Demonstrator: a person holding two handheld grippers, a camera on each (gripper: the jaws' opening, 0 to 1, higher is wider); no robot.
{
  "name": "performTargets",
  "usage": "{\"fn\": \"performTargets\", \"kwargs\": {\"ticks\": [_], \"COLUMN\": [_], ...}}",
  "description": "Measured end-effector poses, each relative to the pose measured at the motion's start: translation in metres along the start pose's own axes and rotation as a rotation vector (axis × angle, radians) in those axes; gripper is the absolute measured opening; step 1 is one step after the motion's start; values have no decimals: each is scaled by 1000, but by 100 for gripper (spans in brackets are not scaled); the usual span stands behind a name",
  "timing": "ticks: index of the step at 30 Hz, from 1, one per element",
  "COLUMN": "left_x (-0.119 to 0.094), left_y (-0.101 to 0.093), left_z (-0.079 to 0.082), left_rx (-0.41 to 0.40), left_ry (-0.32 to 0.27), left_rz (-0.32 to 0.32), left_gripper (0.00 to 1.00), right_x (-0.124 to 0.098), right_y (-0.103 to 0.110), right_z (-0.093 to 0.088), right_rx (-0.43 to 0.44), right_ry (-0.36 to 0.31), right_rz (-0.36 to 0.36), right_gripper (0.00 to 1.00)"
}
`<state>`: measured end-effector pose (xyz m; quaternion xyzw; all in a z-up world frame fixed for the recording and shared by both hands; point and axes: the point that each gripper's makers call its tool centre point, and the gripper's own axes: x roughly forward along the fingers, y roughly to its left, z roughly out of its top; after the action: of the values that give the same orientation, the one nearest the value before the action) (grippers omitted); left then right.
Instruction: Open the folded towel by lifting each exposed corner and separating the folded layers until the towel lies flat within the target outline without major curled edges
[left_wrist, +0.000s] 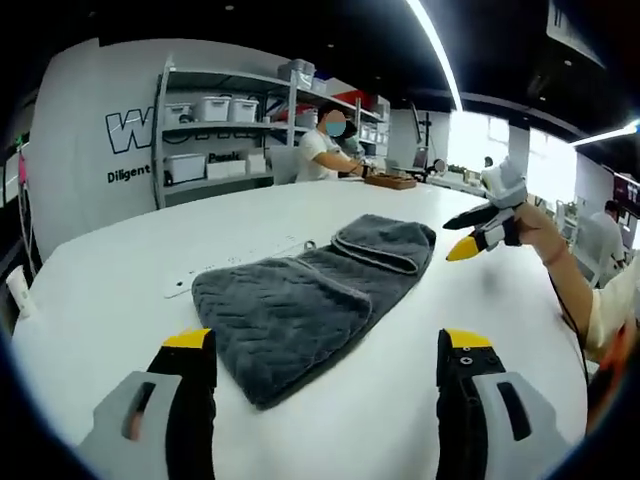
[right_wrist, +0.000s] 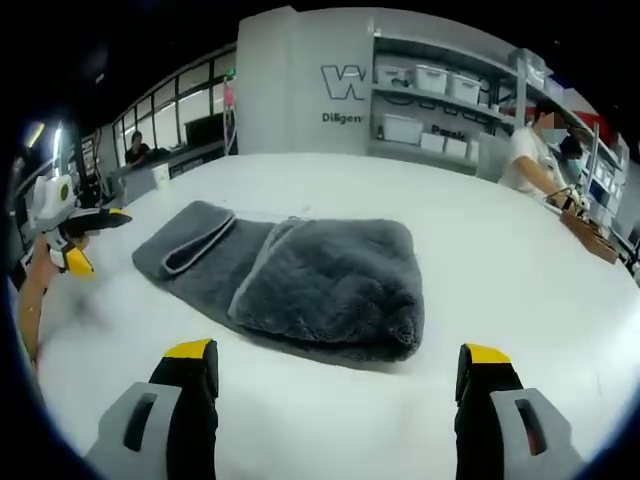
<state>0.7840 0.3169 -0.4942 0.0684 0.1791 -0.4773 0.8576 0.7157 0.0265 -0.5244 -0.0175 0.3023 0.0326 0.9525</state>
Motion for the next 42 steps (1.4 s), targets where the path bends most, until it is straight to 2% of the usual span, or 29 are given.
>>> {"fn": "performTargets", "kwargs": {"ticks": [4,7,10,13,16,19,21,23,26,27,31,34,42], "left_x": [18,30,41,47,57,64,69,72,75,76,80,80,74], "left_y": [-5,-12,-25,-28,-25,-26,-26,-29,-32,-31,-28,-30,-21], "left_z": [-1,-1,5,4,2,-4,-8,-9,-12,-12,-15,-15,-2], "left_rx": [88,86,60,73,117,158,166,177,192,194,164,157,108], "left_ry": [32,33,-21,-17,-5,29,37,32,36,35,22,0,-51], "left_rz": [26,11,-44,-44,-7,9,22,13,3,11,19,11,74], "left_gripper": [82,81,80,75,69,58,53,49,36,31,24,7,3], "right_x": [-1,0,0,1,1,2,3,3,3,3,3,2,2], "right_y": [0,1,1,2,2,2,3,3,3,4,2,1,2], "right_z": [2,1,1,1,1,0,-2,-3,-4,-4,-3,-3,-3], "right_rx": [15,19,21,16,15,17,14,11,5,4,12,26,32], "right_ry": [-15,-14,-14,-18,-16,-10,-6,-1,4,4,-5,-11,-15], "right_rz": [5,9,12,18,17,21,23,24,28,29,28,30,42], "right_gripper": [99,99,98,97,96,96,95,95,94,94,90,89,87]}}
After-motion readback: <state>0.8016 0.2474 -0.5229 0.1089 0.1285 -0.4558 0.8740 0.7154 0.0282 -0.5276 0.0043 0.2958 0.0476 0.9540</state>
